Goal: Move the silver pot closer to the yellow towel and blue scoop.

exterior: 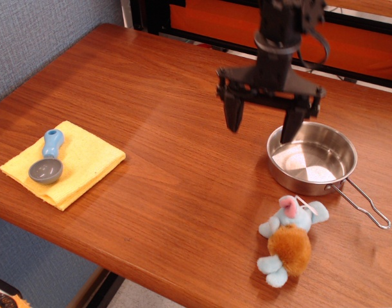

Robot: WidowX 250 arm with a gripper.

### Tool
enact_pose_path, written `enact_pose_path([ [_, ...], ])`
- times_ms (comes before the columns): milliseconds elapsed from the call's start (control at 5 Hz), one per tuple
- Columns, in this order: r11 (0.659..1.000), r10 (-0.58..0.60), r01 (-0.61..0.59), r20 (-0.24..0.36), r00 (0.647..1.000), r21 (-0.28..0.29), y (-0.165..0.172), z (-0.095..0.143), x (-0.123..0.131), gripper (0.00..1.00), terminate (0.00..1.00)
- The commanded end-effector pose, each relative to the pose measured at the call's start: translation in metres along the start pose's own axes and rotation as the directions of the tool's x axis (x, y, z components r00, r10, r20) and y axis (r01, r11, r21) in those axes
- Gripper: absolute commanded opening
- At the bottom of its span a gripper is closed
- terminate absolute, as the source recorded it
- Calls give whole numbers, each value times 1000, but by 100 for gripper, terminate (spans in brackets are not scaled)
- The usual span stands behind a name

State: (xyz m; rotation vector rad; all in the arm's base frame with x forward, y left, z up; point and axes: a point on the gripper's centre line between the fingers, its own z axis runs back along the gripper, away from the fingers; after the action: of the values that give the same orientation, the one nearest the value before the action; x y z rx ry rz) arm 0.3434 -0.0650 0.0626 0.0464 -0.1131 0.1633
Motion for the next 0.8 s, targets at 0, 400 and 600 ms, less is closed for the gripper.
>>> enact_pose_path([
  [0, 999, 10, -11, 44, 999, 37, -14, -8, 18, 100, 0],
  [400, 997, 61, -63, 35, 998, 48, -20, -33, 19, 100, 0],
  [600, 996, 86, -87, 27, 996, 21, -20, -39, 17, 0, 0],
])
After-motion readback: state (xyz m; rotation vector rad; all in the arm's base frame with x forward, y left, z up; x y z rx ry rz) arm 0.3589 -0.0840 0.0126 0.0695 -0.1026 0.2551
